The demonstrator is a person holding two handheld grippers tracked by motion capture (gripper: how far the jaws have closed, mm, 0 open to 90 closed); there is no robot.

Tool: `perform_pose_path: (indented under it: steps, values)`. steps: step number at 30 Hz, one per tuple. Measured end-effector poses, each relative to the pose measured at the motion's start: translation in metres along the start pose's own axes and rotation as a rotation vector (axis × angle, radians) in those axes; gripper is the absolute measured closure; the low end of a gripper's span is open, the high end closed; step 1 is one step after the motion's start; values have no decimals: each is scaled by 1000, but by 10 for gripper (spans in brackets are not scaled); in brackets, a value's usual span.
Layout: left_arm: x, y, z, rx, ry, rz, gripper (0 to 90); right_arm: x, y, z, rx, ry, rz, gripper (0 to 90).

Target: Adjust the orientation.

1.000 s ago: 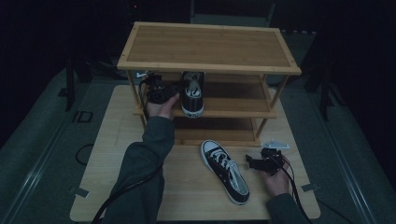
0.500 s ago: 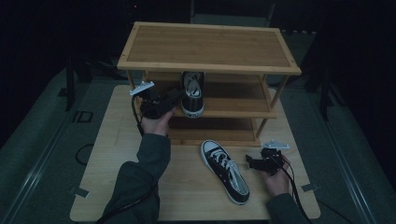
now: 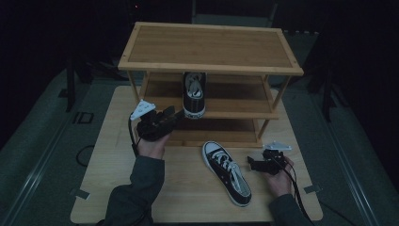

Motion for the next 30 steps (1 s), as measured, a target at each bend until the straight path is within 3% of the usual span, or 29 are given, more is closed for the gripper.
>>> perform_pose_path:
  steps: [5,8,11,15,16,23,25,30]
  values:
    - [-6,-20,7,-33,30,-18,512,0,0,0,3,0,0,141]
    - [-14,-39,13,-61,62,-31,512,-3,0,6,-7,-12,-4,374]
    - [-21,-50,17,-72,79,-13,512,-6,1,12,20,-24,6,485]
    - [-30,-63,19,-101,94,-8,511,-15,7,24,73,22,15,562]
    - [-32,-67,20,-108,98,-4,511,-22,10,32,89,53,25,571]
    - [-39,-87,19,-147,122,9,508,-47,14,54,135,117,75,564]
    - [-41,-98,17,-172,130,2,507,-59,19,68,166,176,86,626]
    - [-45,-110,17,-197,147,11,504,-72,20,80,179,232,96,671]
Point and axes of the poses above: each handheld gripper's, and its own axes: z roughly backward along the jaws, y roughly out of its top, x roughly to its right, the point moved 6 cm from there along -z, roughly forward along the jaws, and after that the axes turned 3 degrees about -z, right-handed, at the moved point
